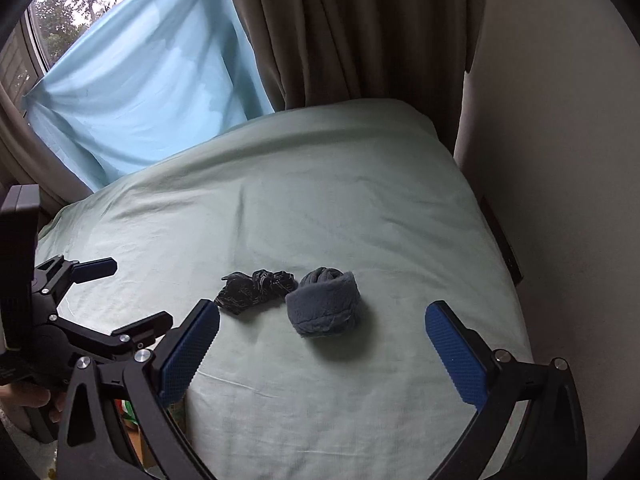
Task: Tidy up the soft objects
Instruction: 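Grasp the black scrunchie with the left tool while the right grasps the grey fuzzy item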
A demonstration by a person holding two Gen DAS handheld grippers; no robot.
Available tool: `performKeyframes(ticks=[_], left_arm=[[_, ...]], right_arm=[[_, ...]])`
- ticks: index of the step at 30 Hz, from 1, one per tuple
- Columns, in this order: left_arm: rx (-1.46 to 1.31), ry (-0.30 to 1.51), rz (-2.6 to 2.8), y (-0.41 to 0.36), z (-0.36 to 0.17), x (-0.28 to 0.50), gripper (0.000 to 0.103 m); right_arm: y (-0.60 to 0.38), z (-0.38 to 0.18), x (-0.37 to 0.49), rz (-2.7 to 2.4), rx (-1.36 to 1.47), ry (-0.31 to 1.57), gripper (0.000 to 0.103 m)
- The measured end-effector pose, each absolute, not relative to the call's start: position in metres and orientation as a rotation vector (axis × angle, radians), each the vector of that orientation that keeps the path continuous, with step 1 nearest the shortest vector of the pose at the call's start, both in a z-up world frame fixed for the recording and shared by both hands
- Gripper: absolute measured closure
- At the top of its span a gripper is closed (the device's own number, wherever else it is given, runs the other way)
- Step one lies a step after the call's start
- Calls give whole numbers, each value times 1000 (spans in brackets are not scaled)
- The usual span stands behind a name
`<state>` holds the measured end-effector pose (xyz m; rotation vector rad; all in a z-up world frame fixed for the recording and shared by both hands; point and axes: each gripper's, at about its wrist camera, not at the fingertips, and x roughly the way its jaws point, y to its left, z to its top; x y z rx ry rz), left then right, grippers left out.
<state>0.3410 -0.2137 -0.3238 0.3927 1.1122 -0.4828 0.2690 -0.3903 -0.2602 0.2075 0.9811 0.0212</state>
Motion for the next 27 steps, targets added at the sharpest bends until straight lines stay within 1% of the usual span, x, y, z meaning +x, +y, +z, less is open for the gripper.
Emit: performKeyframes(ticks=[10, 13, 15, 17, 18, 20, 21, 22, 23, 25, 26, 27], left_arm=[[523, 1188, -614, -254, -415, 392, 1], [503, 1249, -640, -258, -436, 407, 5], [502, 1277, -645, -260, -448, 413, 11], [510, 1295, -658, -262, -457, 413, 21], [520, 1302, -662, -262, -461, 413, 23], [531, 1318, -674, -262, -468, 413, 38], [544, 1319, -676, -262, -470, 413, 41], [558, 1316, -678, -262, -472, 412, 48], [566, 1319, -687, -261, -473, 412, 56], [561, 1327, -705, -258, -475, 412, 61], [554, 1329, -713, -256, -475, 412, 64], [549, 1334, -718, -255, -476, 411, 66]], right_arm=[[-397, -349, 329, 132, 159, 1104, 0], [-393, -366, 339, 166, 138, 1130, 0], [-391, -377, 345, 176, 137, 1155, 0], [-390, -384, 351, 180, 147, 1170, 0], [-390, -387, 353, 182, 149, 1175, 0], [-390, -393, 356, 187, 154, 1184, 0], [-390, -397, 357, 189, 154, 1192, 1], [-389, -400, 358, 191, 154, 1200, 2], [-389, -403, 359, 194, 153, 1206, 6], [-388, -406, 359, 198, 153, 1217, 17], [-387, -407, 359, 200, 158, 1222, 31], [-387, -408, 360, 203, 162, 1235, 35]])
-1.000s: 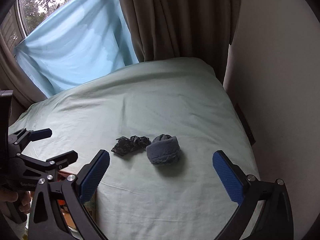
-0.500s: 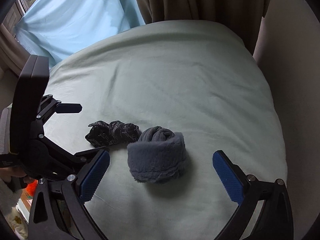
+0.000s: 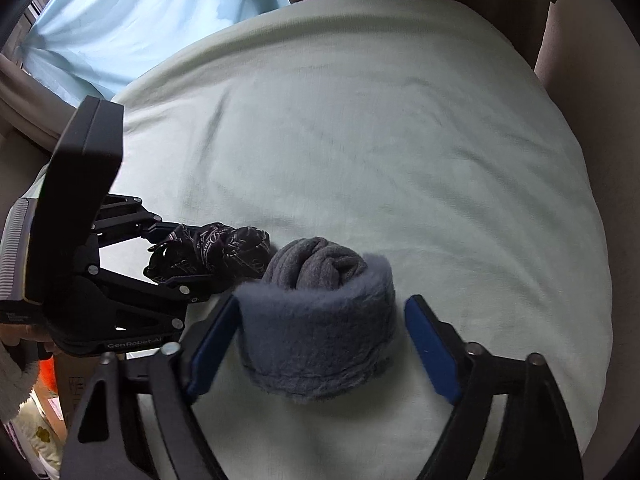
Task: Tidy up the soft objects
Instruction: 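Grasp the black scrunchie with the left tool while the right grasps the grey fuzzy item, then carry the scrunchie and grey fuzzy item into the box and open both tools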
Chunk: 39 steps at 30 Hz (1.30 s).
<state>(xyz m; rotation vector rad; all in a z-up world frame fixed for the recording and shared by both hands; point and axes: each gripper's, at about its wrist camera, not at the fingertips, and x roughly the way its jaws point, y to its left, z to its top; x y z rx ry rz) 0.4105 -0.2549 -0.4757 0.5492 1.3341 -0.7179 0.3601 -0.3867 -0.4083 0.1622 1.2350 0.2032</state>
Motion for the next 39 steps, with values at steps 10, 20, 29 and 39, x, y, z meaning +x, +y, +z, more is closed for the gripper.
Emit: performKeyframes(ticks=[10, 20, 29, 39], left_arm=[[512, 1349, -715, -245, -473, 397, 72], [429, 1289, -675, -222, -423, 385, 72], [329, 1173, -634, -190, -320, 361, 73], [252, 1025, -561, -128, -200, 295, 72]], right_arm=[[-382, -410, 359, 174, 162, 1267, 65], [-388, -373, 344, 139, 204, 1193, 67], [-386, -293, 317, 113, 220, 1090, 67], [-347, -192, 261, 135, 166, 983, 67]])
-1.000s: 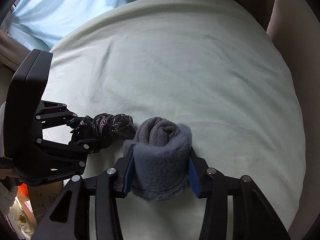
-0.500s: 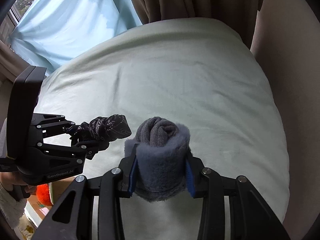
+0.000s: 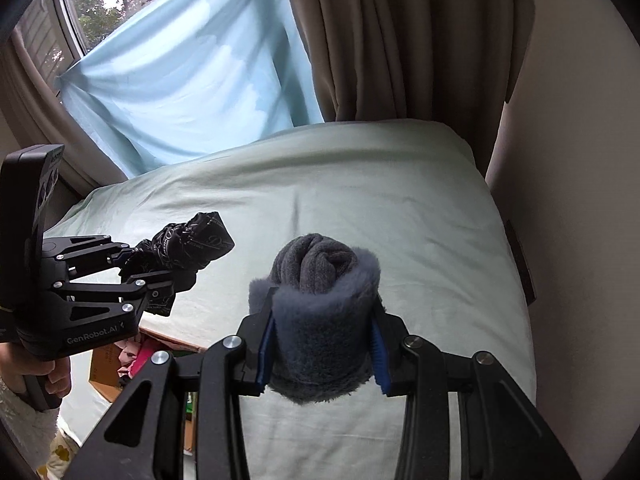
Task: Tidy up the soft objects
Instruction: 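Carry the scrunchie and grey fuzzy item into the box and open both tools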
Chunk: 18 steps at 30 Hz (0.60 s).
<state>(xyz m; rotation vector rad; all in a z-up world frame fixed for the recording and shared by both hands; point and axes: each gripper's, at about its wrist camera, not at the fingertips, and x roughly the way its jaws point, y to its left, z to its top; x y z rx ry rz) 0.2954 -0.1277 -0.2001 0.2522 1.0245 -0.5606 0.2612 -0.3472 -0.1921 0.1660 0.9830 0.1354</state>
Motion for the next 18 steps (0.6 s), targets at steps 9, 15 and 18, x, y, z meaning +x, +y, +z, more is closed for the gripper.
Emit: performKeyframes(ticks=[9, 15, 18], left_arm=[[172, 976, -485, -43, -152, 225, 72], [112, 992, -425, 18, -157, 195, 72], [94, 1013, -385, 50, -167, 184, 72]], right_arm=[[-278, -128, 200, 184, 138, 932, 67], [-214, -116, 168, 224, 138, 934, 67], [-180, -120, 158, 245, 141, 946, 67]])
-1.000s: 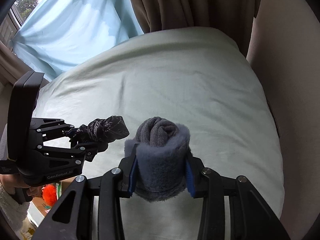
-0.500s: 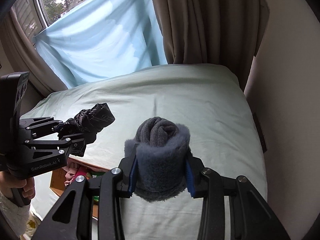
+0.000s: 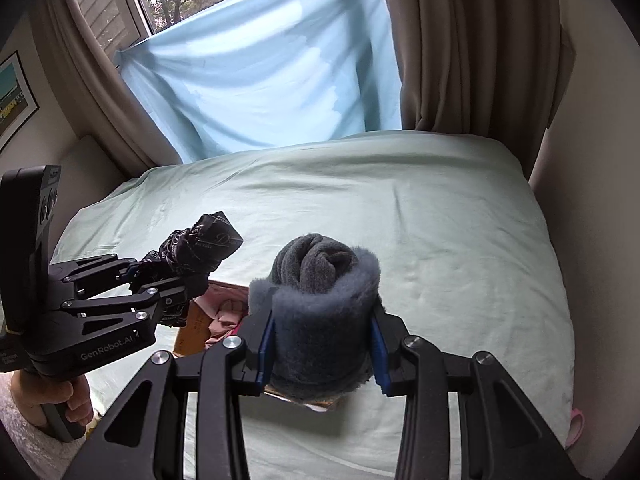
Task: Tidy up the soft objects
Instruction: 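Carry the scrunchie and grey fuzzy item into the box and open both tools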
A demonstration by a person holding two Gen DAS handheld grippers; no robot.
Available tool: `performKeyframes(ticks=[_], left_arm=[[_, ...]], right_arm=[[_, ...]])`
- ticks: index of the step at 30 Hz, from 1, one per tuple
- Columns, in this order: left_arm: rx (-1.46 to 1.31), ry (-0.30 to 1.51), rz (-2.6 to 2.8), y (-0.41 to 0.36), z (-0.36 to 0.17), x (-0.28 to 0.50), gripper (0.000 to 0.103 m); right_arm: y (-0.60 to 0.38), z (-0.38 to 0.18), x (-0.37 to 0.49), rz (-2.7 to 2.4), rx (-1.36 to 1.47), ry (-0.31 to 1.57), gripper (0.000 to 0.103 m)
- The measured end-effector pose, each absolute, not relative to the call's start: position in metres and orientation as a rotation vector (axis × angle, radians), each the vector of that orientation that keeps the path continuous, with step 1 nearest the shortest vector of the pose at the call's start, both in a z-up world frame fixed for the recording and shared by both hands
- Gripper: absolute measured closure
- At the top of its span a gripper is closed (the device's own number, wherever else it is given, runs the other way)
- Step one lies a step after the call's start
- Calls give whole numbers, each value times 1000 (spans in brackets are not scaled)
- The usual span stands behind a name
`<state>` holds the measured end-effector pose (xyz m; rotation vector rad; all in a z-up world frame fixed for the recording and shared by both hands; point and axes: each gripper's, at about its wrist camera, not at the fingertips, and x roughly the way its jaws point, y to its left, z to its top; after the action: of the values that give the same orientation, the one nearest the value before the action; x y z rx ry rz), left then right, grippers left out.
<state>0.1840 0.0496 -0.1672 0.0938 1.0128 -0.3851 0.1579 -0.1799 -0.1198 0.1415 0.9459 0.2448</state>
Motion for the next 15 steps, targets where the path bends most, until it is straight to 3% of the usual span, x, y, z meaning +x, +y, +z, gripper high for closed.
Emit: performKeyframes(ticks=[15], left_arm=[[61, 1167, -297, 161, -252, 194, 72]], right_arm=[[-48, -186, 156, 241, 192, 1098, 67]])
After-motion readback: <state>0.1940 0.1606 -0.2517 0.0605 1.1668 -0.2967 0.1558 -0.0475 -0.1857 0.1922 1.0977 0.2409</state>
